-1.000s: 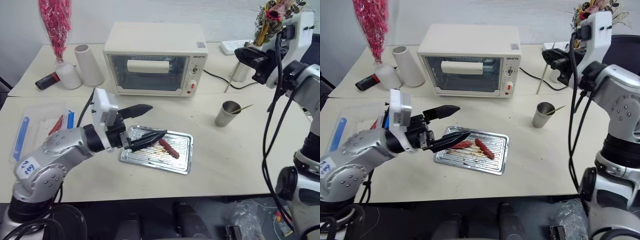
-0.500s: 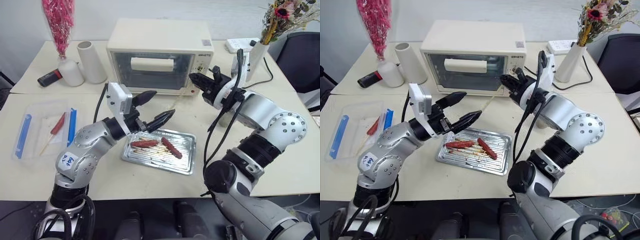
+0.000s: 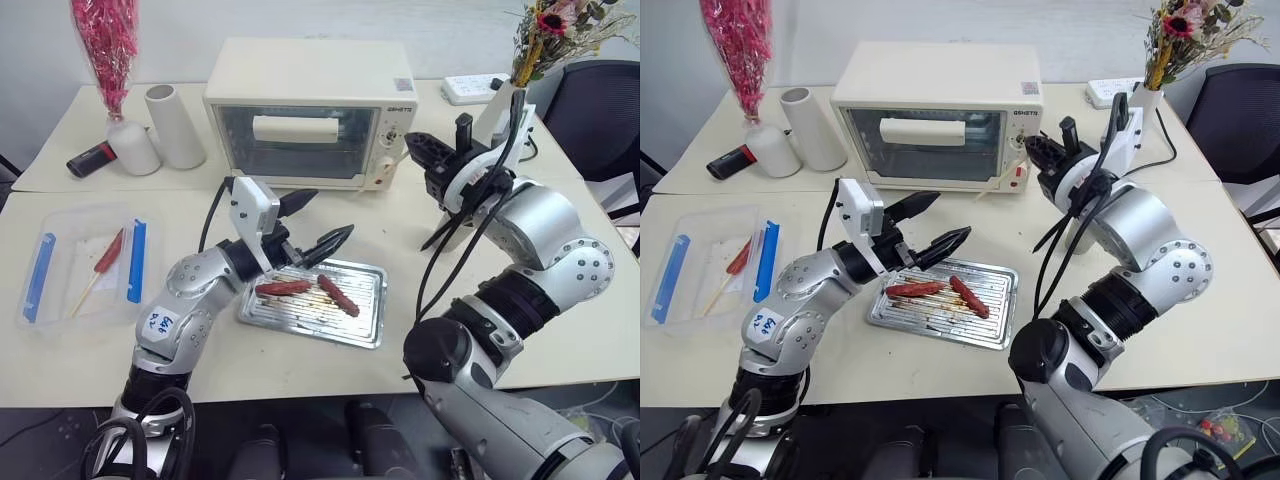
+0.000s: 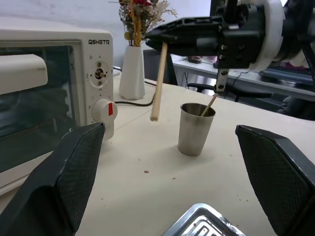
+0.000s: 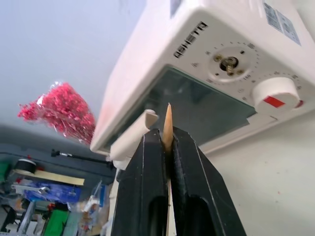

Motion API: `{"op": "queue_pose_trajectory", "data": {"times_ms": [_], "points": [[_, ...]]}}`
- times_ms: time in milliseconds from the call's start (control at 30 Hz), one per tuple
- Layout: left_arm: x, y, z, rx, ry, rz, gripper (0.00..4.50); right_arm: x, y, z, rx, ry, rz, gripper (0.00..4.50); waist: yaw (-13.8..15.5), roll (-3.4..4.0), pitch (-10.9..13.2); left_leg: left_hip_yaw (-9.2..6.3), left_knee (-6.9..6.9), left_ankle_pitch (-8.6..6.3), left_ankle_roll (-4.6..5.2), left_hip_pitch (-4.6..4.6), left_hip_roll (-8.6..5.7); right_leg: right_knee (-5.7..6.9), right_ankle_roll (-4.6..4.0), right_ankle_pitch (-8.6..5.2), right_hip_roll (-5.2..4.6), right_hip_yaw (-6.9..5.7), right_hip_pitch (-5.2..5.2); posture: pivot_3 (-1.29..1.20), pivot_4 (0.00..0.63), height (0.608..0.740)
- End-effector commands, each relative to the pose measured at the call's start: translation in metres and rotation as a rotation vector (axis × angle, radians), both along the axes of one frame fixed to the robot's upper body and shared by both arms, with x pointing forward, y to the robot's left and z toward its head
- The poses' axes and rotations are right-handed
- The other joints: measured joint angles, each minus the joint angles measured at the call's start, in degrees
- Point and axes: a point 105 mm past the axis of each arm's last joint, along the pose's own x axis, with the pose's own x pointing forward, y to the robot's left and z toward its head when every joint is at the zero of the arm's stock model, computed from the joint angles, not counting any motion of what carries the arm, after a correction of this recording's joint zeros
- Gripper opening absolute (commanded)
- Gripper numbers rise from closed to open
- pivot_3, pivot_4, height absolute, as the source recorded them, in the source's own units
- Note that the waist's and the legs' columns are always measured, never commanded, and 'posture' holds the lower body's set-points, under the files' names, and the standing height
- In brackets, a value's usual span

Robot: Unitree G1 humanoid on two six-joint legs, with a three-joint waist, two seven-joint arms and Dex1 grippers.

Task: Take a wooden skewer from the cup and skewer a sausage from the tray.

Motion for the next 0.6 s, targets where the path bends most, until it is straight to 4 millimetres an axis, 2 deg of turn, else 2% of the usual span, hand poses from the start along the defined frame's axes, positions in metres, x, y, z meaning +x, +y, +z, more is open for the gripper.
{"op": "queue_pose_trajectory", "data": {"times_ms": [33,333,600], "points": [[0.002,-0.003,0.007,0.004,-0.046,-0.005,4.50,-0.010,0.038,-0.003,0.109,0.033,0.137,0.05,0.02,0.00,0.00,0.00,0.00,0.00,0.00,0.00,0.00,0.01,0.00,0.00,0.00,0.00,0.00,0.00,0.150,0.740],[0.006,-0.007,0.023,-0.020,-0.086,-0.008,4.50,-0.020,0.042,-0.014,0.089,0.105,0.187,0.05,0.15,0.00,0.00,-0.04,0.00,-0.01,0.08,-0.10,0.09,-0.24,0.13,0.07,-0.05,-0.02,0.06,0.00,0.150,0.740],[0.000,-0.010,0.030,-0.037,-0.096,-0.033,4.50,-0.019,0.035,-0.015,0.086,0.111,0.185,0.05,0.21,0.00,0.00,-0.02,0.00,-0.04,0.14,-0.11,0.13,-0.35,0.16,0.08,-0.04,-0.01,0.06,0.00,0.150,0.740]]}}
